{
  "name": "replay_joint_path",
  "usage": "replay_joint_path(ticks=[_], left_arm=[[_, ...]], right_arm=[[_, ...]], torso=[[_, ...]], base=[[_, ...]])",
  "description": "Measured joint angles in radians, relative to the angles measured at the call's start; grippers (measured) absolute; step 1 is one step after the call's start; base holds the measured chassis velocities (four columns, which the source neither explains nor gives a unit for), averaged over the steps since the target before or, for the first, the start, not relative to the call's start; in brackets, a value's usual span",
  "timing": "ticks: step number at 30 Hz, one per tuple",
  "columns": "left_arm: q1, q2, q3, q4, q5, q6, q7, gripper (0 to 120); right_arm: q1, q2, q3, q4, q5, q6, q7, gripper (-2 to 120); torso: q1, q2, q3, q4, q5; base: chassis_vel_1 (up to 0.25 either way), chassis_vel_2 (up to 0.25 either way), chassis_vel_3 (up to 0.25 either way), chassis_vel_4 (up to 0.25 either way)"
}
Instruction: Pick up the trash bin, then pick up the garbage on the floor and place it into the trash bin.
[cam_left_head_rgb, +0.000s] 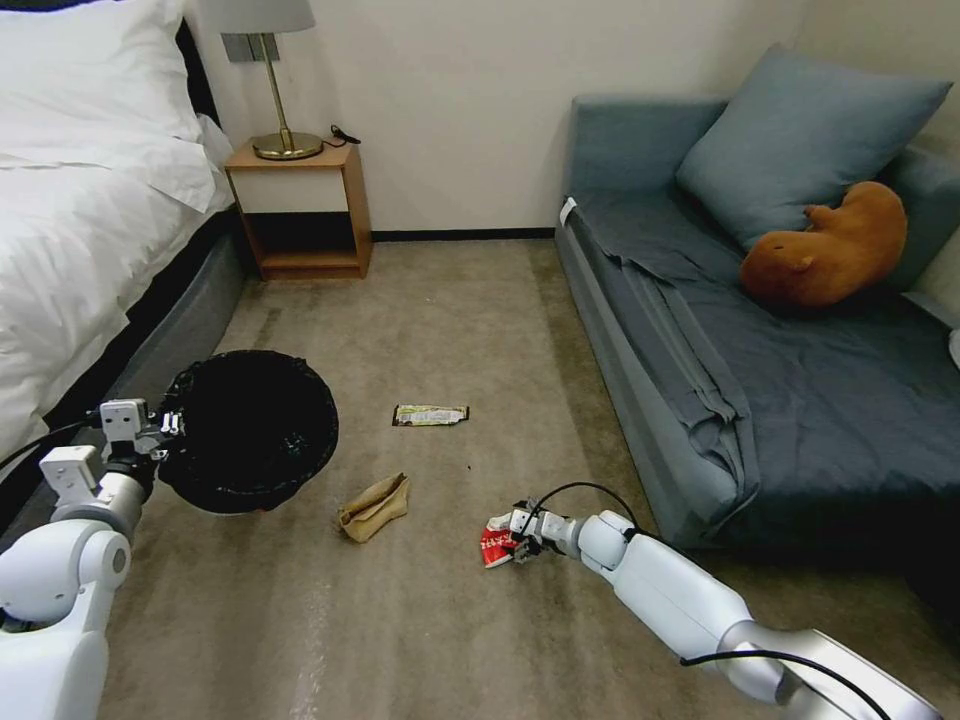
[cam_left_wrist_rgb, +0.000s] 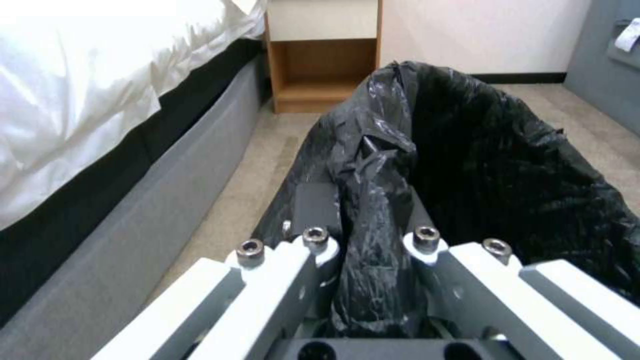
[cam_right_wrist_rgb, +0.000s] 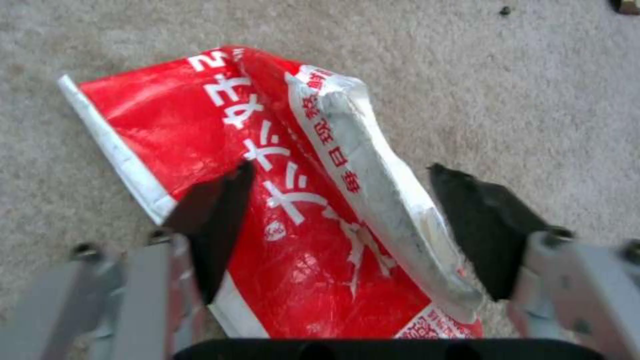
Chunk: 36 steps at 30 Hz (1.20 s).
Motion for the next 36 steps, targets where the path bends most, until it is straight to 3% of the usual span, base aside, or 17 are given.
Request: replay_joint_path(ticks=[8, 11, 13, 14, 18, 36], left_arm=[[-0.019, -0.007, 0.022, 0.001, 0.006, 0.001, -0.003, 6], [-0.024, -0.009, 0.031, 0.006, 0.011, 0.001, -0.004, 6], [-0.024, -0.010, 0.031, 0.008, 0.012, 0.001, -0.004, 6], [-0.025, -0.010, 0.032, 0.012, 0.014, 0.001, -0.004, 6], [-0.025, -0.010, 0.031, 0.017, 0.016, 0.001, -0.004, 6], [-0.018, -0.015, 0.032, 0.037, 0.027, -0.011, 0.006, 6]], right_arm=[[0.001, 0.008, 0.009, -0.022, -0.013, 0.021, -0.008, 45], [0.002, 0.009, 0.014, -0.029, -0.013, 0.027, -0.009, 27], [0.003, 0.008, 0.016, -0.031, -0.014, 0.029, -0.009, 24], [0.004, 0.007, 0.019, -0.033, -0.014, 0.032, -0.009, 16], [0.009, 0.005, 0.025, -0.037, -0.013, 0.036, -0.009, 2], [0.075, 0.004, 0.046, -0.018, -0.016, 0.069, -0.023, 0]], torso=[[0.000, 0.000, 0.000, -0.0002, 0.0000], [0.000, 0.000, 0.000, -0.0001, 0.0001], [0.000, 0.000, 0.000, -0.0001, 0.0000], [0.000, 0.000, 0.000, -0.0002, 0.0000], [0.000, 0.000, 0.000, -0.0002, 0.0000], [0.000, 0.000, 0.000, -0.0002, 0.0000]], base=[[0.000, 0.000, 0.000, 0.000], [0.000, 0.000, 0.000, 0.000], [0.000, 0.000, 0.000, 0.000], [0.000, 0.000, 0.000, 0.000], [0.000, 0.000, 0.000, 0.000], [0.000, 0.000, 0.000, 0.000]])
